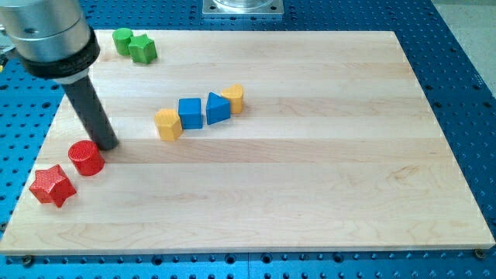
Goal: Push the hexagon to the bottom center
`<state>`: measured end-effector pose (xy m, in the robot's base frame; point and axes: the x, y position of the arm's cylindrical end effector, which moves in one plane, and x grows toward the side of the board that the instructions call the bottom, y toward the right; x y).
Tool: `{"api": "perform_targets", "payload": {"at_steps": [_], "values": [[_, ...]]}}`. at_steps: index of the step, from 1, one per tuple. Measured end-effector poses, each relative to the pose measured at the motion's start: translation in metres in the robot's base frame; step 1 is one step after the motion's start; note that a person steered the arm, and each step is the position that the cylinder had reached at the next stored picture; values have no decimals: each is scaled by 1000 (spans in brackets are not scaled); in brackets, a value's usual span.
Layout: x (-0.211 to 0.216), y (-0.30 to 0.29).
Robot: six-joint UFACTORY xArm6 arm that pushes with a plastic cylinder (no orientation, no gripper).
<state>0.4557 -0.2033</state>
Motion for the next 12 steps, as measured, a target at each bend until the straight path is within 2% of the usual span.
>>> {"api": "perform_targets", "payload": {"at_steps": [2,3,4,6,7,8,10,11,12], "values": [[19,-5],[-38,68],[-62,120],[-50,117],[-60,136],[-95,152],[-125,152],[-125,151],[-96,107]]}}
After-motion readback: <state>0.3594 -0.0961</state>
